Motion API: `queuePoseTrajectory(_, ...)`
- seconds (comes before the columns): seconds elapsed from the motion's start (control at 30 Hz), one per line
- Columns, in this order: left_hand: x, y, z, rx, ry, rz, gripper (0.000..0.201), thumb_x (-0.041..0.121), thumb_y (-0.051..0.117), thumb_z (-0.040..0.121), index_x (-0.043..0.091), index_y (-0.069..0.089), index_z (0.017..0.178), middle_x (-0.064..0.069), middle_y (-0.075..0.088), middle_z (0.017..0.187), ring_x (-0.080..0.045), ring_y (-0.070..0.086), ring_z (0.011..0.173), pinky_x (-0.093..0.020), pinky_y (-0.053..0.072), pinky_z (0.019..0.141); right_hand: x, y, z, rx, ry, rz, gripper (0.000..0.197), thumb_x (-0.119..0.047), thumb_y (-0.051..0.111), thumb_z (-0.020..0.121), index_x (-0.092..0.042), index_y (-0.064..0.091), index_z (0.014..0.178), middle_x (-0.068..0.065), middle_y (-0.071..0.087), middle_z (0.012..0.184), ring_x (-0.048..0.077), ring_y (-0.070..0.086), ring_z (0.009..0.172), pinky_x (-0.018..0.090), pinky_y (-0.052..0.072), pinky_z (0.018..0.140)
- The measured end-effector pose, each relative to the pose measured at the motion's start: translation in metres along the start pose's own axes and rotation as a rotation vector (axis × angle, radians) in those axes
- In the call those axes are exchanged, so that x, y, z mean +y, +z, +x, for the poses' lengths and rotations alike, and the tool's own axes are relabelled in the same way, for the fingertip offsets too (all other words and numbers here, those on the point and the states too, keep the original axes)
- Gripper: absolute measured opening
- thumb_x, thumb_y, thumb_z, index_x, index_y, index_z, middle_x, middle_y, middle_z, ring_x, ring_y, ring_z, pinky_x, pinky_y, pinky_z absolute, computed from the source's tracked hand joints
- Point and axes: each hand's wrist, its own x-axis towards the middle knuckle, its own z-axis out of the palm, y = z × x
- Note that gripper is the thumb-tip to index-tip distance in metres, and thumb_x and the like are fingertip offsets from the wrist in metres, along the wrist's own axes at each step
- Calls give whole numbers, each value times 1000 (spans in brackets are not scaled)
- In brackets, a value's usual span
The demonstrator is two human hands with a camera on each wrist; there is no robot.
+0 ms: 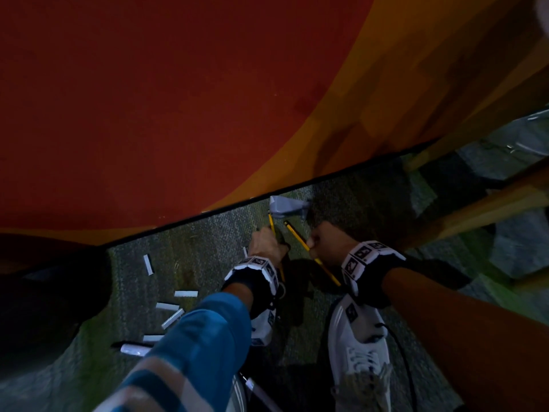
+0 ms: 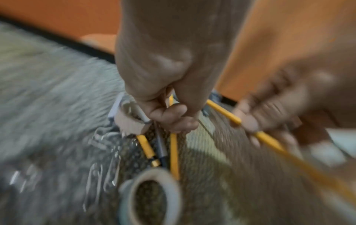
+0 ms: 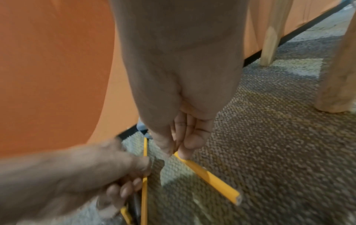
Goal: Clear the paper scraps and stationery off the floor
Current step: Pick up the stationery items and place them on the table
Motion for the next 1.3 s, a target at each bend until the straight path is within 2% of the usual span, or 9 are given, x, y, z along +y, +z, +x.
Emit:
queuePoseTrajectory(0.13,-14,-13,-9,-32,-26,-223,36,41,74,82,6,71,74,-9,72,67,-18,68,60,-27,55,57,-13,-19,-14,-53,-19,96,7,-2,71,80,-4,64,79,9,61,58,19,60,50,28,50,58)
queuePoseTrajectory(0.23,-21,-30,-29,-80,-8,-437,30,26,67,92,8,62,69,-6,65,54,-15,53,39,-20,41,42,-29,-41,-30,-83,-49,122,6,1,67,82,0,67,76,18,67,61,26,65,53,31,54,56)
queuePoseTrajectory(0.43,20,-103,-86,-81,219,-642,15,-9,58,91,4,51,89,-18,66,64,-21,63,50,-26,52,46,-74,-115,-92,-77,-203,331,15,7,67,83,-6,61,78,24,66,65,33,65,57,36,56,56)
queuePoseTrajectory(0.5,48,-135,-114,-81,327,-676,17,-14,54,90,2,53,91,-22,64,69,-18,65,48,-23,53,45,-97,-144,-117,-48,-227,381,14,-3,66,90,-6,58,79,13,65,60,33,64,60,35,54,54)
queuePoseTrajectory(0.63,114,-197,-180,-20,535,-662,7,-1,58,96,-1,59,89,-19,65,69,-16,63,49,-24,53,48,-142,-218,-190,160,-339,319,26,-24,66,94,-5,63,76,11,61,63,20,60,57,32,54,55)
queuePoseTrajectory(0.83,206,-262,-283,149,851,-493,12,12,67,94,1,70,92,-14,73,78,-25,70,66,-28,56,60,-160,-319,-303,646,-457,307,27,-13,67,91,10,64,77,17,69,64,19,70,56,45,61,69)
queuePoseTrajectory(1.0,284,-276,-335,243,1067,-573,9,7,70,90,7,70,99,-8,75,82,-22,74,76,-36,61,71,-123,-371,-371,1061,-523,494,11,0,61,88,-8,57,94,18,68,78,16,70,59,38,60,63)
queuePoseTrajectory(1.1,331,-270,-348,257,1111,-656,8,11,67,92,7,72,99,-6,76,82,-21,74,79,-35,61,76,-95,-400,-379,1274,-537,594,3,-11,57,94,-11,60,94,10,70,74,15,71,61,41,61,67)
queuePoseTrajectory(1.3,397,-234,-333,189,1015,-546,9,9,65,93,3,72,95,-10,75,84,-21,74,76,-43,61,80,-59,-408,-344,1243,-357,599,20,-19,53,99,-10,66,87,10,72,80,23,71,72,47,59,74)
